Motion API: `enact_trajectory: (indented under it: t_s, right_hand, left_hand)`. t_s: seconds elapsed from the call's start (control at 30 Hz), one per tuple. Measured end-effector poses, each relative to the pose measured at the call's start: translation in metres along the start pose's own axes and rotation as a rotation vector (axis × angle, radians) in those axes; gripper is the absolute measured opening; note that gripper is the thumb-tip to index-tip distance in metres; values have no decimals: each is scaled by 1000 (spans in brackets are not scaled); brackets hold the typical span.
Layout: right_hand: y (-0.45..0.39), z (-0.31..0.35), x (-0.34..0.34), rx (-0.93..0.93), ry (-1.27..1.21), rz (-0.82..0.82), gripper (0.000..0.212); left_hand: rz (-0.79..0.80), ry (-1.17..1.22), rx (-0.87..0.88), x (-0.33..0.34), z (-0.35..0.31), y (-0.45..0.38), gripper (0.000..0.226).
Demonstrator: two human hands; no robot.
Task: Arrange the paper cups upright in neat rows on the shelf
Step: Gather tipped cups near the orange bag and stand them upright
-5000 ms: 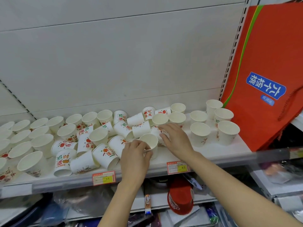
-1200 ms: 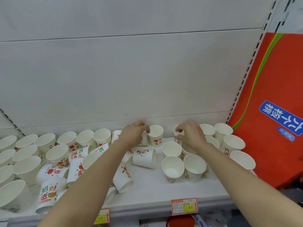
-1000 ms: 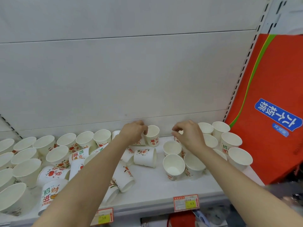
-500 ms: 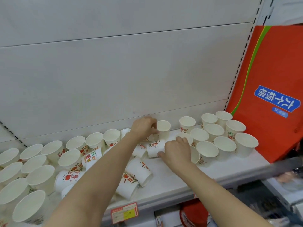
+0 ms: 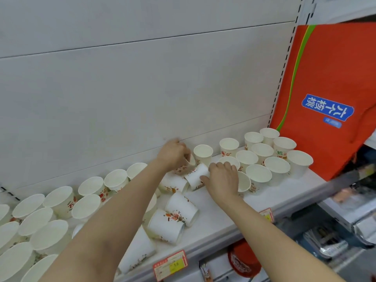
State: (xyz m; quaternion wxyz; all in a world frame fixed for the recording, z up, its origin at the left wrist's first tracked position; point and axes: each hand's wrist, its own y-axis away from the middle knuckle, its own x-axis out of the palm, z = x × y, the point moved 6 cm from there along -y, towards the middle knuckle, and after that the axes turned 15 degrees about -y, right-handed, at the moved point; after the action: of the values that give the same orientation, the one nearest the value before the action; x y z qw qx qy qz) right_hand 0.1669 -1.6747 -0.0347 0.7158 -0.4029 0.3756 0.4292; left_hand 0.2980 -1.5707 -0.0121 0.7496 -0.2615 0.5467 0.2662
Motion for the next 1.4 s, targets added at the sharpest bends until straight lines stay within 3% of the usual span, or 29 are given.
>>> enact_trajectory:
  t_s: [0.17, 0.37, 0.5, 0.6, 0.77, 0.93, 1.1, 1.27, 1.4]
  right_hand:
    - [-13, -1, 3, -20, -51, -35, 38]
    - [-25, 2, 13, 34, -19, 61, 33]
    - [-27, -2, 12, 76, -159, 64, 16]
    - [-27, -2, 1, -49, -208, 11, 9]
    - [-24, 7, -3, -401, 40, -18, 8]
    - [-21, 4, -4, -452, 38, 14, 10]
    - [13, 25, -12, -566, -312, -78, 18]
    - [44, 41, 14, -347, -571, 247, 42]
    - [54, 43, 26, -218, -606, 349, 66]
  left_hand:
    - [-3, 296, -337, 17, 12, 17, 5]
    - [-51, 344, -372, 29, -1, 27, 6]
    - [-64, 349, -376, 12, 14, 39, 21]
    - [-54, 261, -453, 1, 35, 56, 17]
    - [111, 133, -558, 4, 43, 82, 11]
    - [262, 57, -582, 15, 33, 88, 29]
    - [309, 203, -640, 20, 25, 90, 36]
    - [214, 526, -754, 15, 21, 91, 19]
    - [83, 696, -741, 12, 18, 97, 9]
